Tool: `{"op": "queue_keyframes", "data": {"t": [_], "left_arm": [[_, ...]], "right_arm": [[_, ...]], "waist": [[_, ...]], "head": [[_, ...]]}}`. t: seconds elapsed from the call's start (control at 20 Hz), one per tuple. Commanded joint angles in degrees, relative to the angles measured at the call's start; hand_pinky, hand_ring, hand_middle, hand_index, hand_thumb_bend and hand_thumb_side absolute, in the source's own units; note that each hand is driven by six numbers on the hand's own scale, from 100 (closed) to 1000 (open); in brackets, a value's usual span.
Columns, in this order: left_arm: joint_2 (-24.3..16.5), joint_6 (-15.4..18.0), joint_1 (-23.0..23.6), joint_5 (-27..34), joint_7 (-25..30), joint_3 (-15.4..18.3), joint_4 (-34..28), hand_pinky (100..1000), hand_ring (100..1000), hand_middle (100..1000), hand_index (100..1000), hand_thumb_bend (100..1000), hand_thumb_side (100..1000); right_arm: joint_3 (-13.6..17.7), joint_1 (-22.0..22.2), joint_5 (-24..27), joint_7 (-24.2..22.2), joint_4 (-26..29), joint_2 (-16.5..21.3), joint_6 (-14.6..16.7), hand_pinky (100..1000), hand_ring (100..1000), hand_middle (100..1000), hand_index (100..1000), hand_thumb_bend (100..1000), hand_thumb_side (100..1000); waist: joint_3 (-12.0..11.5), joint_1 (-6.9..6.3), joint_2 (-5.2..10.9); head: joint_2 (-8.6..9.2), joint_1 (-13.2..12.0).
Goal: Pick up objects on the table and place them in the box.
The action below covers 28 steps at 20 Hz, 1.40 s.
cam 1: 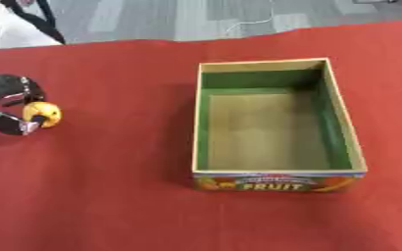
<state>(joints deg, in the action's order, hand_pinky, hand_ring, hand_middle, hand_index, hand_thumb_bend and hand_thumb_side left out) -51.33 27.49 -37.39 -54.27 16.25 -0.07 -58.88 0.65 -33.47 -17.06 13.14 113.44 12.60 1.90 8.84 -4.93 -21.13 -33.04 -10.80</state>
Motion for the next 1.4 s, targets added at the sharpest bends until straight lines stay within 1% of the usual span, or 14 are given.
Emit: {"op": "queue_keyframes", "data": {"t": [0.05,0.45,0.5,0.55,0.65,0.7,0.8,0.9,1.05,1.15,1.2,1.25,1.4], "left_arm": [[-2.4,-0.1,-0.6,0.5,-0.8,0.6,-0.9,418,571,505,624,100,229],[-2.6,-0.1,-0.6,0.5,-1.3,0.6,-1.0,412,565,503,615,100,224],[-2.7,-0.1,-0.6,0.6,-1.4,0.7,-1.1,377,528,464,581,100,254],[-3.0,0.3,-1.2,0.9,-1.8,1.2,-1.7,375,526,462,580,100,254],[-2.9,1.6,-2.7,2.3,-3.2,2.2,-3.9,360,511,445,573,100,254],[-3.0,1.9,-2.9,3.1,-4.0,2.2,-5.2,356,506,436,568,100,253],[-3.3,2.0,-3.0,4.8,-5.2,1.9,-7.9,353,502,430,566,100,252],[-3.3,1.5,-3.2,6.5,-5.3,1.3,-10.7,351,500,427,566,100,252],[-3.2,-0.1,-3.2,9.0,-3.7,0.6,-14.0,349,499,425,566,100,252],[-3.4,-1.1,-3.2,10.7,-2.5,0.5,-15.3,349,499,425,566,100,252],[-3.3,-1.3,-3.3,11.5,-2.0,0.3,-15.9,340,492,417,559,100,251],[-2.6,-1.2,-4.1,12.3,-1.6,-0.2,-16.8,339,490,417,559,100,251],[-0.4,-1.5,-6.3,14.1,0.4,-1.3,-18.7,332,483,410,555,100,251]], "right_arm": [[0.2,-0.5,-0.1,0.3,1.2,0.2,-0.1,862,870,620,824,100,1000],[0.2,-0.4,-0.1,0.2,1.2,0.1,0.0,862,870,621,824,100,1000],[0.2,-0.5,-0.1,0.2,1.2,0.0,0.0,863,869,623,824,100,1000],[0.3,-0.5,-0.1,0.4,1.2,-0.5,0.1,864,869,623,824,100,1000],[0.2,0.6,-0.3,0.4,1.2,-1.5,0.2,863,869,624,824,100,1000],[0.2,1.0,-0.5,0.5,1.2,-1.8,0.2,863,869,624,823,100,1000],[0.1,1.4,-0.7,0.5,1.2,-2.3,0.3,863,868,625,823,100,1000],[0.0,1.7,-0.8,0.6,1.2,-2.6,0.4,863,868,625,823,100,1000],[-0.1,1.9,-0.9,0.6,1.2,-2.9,0.5,862,868,625,823,100,1000],[-0.1,2.0,-0.9,0.6,1.2,-3.0,0.5,862,868,625,823,100,1000],[-0.1,2.0,-0.9,0.6,1.2,-3.1,0.5,862,868,625,823,100,1000],[-0.2,2.2,-0.8,0.6,1.2,-3.3,0.6,862,868,625,823,100,1000],[-0.2,2.5,-0.9,0.6,1.2,-3.5,0.6,862,868,625,823,100,1000]], "waist": [[-0.2,0.05,1.60],[-0.2,0.10,1.82],[-0.3,0.11,1.89],[-0.7,0.19,2.48],[-1.3,0.33,4.42],[-1.5,0.35,5.06],[-1.6,0.33,5.84],[-1.6,0.25,6.39],[-1.7,0.19,6.76],[-1.7,0.18,6.82],[-1.6,0.11,7.01],[-1.5,-0.02,7.35],[-1.5,-0.21,7.77]], "head": [[0.43,-0.1],[0.35,-0.1],[0.31,0.0],[-0.22,0.4],[-2.48,1.5],[-3.24,1.8],[-4.23,1.9],[-4.95,1.4],[-5.38,0.9],[-5.44,0.8],[-5.48,0.3],[-5.62,-0.2],[-5.79,-0.6]]}}
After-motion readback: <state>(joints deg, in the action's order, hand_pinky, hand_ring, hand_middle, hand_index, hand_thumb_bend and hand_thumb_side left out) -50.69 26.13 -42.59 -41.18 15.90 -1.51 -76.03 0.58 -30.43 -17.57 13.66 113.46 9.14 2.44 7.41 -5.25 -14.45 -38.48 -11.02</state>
